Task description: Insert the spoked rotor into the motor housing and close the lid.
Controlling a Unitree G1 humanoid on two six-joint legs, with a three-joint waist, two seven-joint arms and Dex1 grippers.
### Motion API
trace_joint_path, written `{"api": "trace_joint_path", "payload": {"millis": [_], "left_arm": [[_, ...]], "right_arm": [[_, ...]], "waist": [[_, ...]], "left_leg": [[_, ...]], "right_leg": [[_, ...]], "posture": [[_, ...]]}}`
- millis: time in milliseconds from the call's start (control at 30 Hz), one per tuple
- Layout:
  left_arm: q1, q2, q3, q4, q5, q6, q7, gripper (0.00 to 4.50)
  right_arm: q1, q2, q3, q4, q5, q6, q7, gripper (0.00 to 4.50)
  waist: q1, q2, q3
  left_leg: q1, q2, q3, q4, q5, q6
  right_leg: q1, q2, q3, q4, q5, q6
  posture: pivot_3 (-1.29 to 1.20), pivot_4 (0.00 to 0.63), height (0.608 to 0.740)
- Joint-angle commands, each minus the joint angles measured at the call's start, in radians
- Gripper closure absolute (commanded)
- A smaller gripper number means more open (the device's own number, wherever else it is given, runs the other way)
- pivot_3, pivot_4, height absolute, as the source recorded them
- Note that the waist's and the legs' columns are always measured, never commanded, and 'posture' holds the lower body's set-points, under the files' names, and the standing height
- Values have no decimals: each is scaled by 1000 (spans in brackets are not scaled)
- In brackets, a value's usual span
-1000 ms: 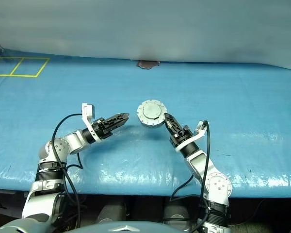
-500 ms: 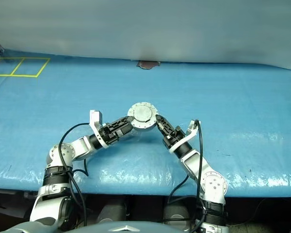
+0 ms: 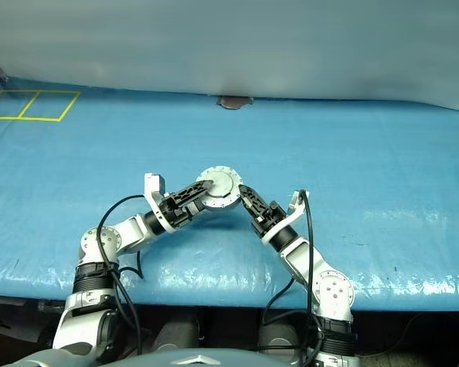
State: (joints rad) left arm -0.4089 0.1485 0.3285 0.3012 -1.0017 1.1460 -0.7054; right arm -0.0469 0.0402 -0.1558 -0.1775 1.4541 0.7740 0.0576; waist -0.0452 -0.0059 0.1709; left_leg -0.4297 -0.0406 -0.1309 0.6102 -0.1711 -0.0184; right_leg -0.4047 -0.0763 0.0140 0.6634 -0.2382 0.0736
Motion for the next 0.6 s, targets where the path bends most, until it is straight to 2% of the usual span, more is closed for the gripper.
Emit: {"api": "trace_joint_path", "payload": {"millis": [33, 100, 167, 333, 600], "left_arm": [[-1, -28, -4, -43, -24, -4, 11, 11], [-5, -44, 7, -36, -24, -17, 27, 11], [-7, -48, 12, -24, -18, -28, 28, 380], [-10, -51, 19, -11, -23, -31, 31, 1843], [-7, -45, 8, -16, -15, -49, 21, 1876]], "right_arm": [[-12, 6, 12, -71, 25, -3, 20, 3276], [-13, 6, 13, -70, 24, -3, 20, 3276], [-11, 6, 14, -71, 23, -3, 19, 3276], [-6, 5, 13, -71, 17, -3, 21, 3276], [-8, 8, 15, -67, 5, -5, 25, 3276]], "waist": [[1, 0, 0], [3, 0, 0], [3, 0, 0], [4, 0, 0], [4, 0, 0]], "left_leg": [[0, 0, 0, 0, 0, 0], [0, 0, 0, 1, 0, 0], [0, 0, 0, 1, 0, 0], [0, 0, 0, 1, 0, 0], [0, 0, 0, 1, 0, 0]], "right_leg": [[0, 0, 0, 0, 0, 0], [1, 0, 0, 0, 0, 0], [1, 0, 0, 0, 0, 0], [1, 0, 0, 0, 1, 0], [1, 0, 0, 0, 1, 0]], "posture": [[0, 150, 740], [0, 150, 740], [0, 150, 740], [0, 150, 740], [0, 150, 740]]}}
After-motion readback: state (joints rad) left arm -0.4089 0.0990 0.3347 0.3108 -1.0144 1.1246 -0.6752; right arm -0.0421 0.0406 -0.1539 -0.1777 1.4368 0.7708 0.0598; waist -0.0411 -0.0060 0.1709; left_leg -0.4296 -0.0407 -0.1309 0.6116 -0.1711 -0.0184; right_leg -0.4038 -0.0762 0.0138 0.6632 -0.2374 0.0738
